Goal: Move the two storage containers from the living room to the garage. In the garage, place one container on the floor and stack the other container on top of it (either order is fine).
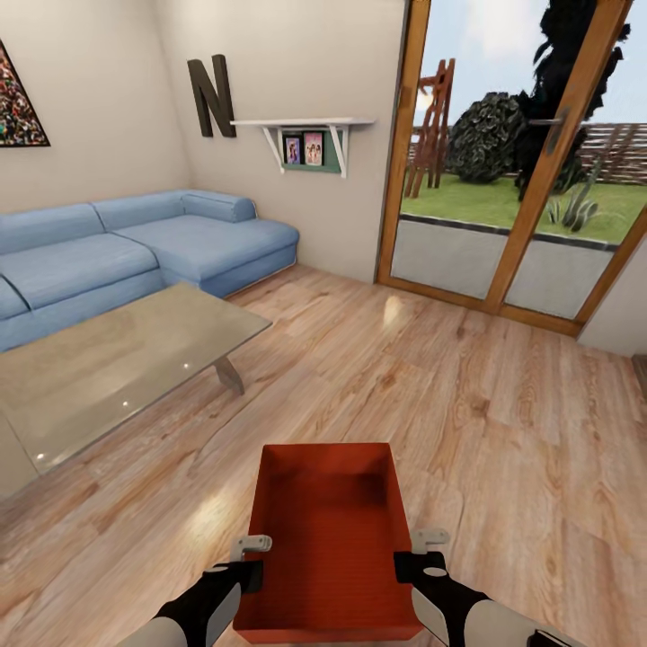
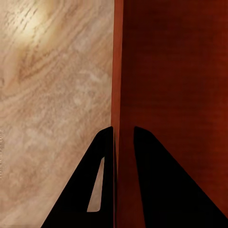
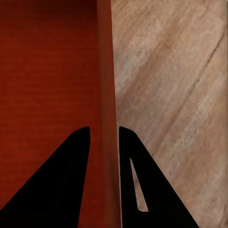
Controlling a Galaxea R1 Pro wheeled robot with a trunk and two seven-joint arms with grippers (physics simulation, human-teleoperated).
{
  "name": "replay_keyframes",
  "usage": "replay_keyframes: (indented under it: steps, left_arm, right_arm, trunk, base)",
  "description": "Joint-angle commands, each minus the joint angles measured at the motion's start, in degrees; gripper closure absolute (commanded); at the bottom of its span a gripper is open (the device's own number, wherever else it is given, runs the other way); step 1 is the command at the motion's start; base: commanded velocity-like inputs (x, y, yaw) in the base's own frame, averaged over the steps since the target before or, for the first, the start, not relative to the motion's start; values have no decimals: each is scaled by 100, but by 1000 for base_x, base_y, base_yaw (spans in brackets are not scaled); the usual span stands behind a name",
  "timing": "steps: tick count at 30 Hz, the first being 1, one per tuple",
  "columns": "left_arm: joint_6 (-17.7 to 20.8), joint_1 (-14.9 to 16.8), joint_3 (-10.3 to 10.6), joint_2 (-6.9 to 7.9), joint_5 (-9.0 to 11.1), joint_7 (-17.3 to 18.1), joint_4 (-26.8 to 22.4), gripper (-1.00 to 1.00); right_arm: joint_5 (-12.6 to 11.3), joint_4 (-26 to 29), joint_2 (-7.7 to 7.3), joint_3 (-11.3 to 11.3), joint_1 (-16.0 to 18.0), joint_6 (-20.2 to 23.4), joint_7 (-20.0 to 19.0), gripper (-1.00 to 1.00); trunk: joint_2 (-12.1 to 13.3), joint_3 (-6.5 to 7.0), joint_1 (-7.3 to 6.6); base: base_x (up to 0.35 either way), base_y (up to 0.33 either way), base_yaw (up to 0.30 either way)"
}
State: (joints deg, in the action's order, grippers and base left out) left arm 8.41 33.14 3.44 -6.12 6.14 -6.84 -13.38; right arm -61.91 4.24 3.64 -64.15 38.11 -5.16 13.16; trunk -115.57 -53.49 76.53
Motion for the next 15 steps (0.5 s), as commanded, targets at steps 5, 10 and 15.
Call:
replay_keyframes:
  steps: [5, 10, 15]
  left_arm:
    - [38, -1, 38, 6, 1, -72, -16, 100]
    - [38, -1, 36, 6, 1, -72, -16, 100]
    - [38, -1, 37, 6, 1, -72, -16, 100]
  right_arm:
    - [-67, -135, -1, 17, 3, -52, 29, 100]
    - [-67, -134, 1, 17, 3, -56, 29, 100]
    - [-67, -134, -1, 17, 3, -56, 29, 100]
  trunk:
    - [200, 86, -111]
    - [401, 176, -221]
    - [601, 265, -331]
  base:
    - [0, 0, 0]
    - [0, 0, 0]
    - [0, 0, 0]
